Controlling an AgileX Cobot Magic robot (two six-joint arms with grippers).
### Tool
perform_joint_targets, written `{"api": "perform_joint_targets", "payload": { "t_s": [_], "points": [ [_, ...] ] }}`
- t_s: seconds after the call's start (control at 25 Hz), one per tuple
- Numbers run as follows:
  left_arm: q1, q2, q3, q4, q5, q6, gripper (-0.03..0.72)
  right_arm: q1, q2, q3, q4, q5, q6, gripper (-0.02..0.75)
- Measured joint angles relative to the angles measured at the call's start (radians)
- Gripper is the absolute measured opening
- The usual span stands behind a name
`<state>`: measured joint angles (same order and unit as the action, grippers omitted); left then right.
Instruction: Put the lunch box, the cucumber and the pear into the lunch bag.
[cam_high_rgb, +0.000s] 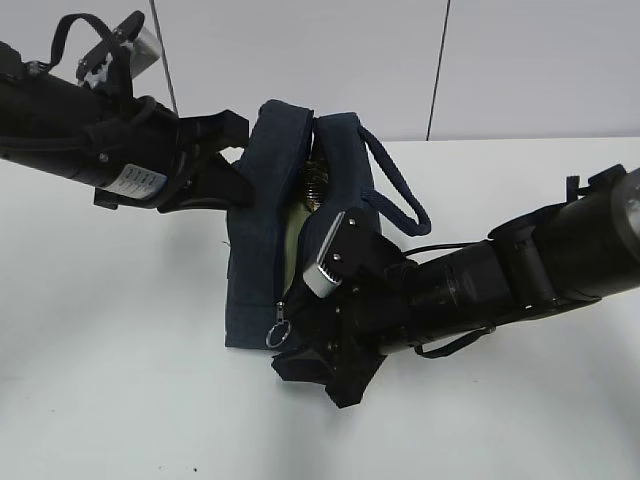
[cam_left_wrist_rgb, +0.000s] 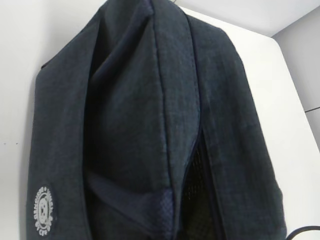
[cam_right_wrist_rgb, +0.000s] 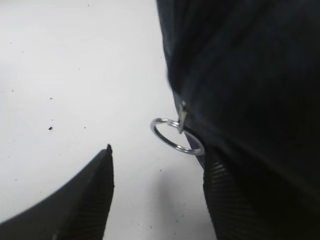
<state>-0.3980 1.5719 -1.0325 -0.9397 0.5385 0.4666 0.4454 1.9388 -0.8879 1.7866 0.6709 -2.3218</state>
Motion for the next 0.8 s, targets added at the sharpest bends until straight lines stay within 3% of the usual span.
{"api": "perform_joint_targets", "payload": {
  "t_s": [0.48,0.8],
  "points": [
    [0.0,0.0,0.0,-0.011,0.031,0.001,-0.015,0.006,0.0,-0.002,0.0,0.03,0.002,0.423],
    [0.0,0.0,0.0,-0.011,0.034,0.002,-0.015,0.006,0.0,-0.006,-0.075,0.03,0.063,0.4]
  ]
}}
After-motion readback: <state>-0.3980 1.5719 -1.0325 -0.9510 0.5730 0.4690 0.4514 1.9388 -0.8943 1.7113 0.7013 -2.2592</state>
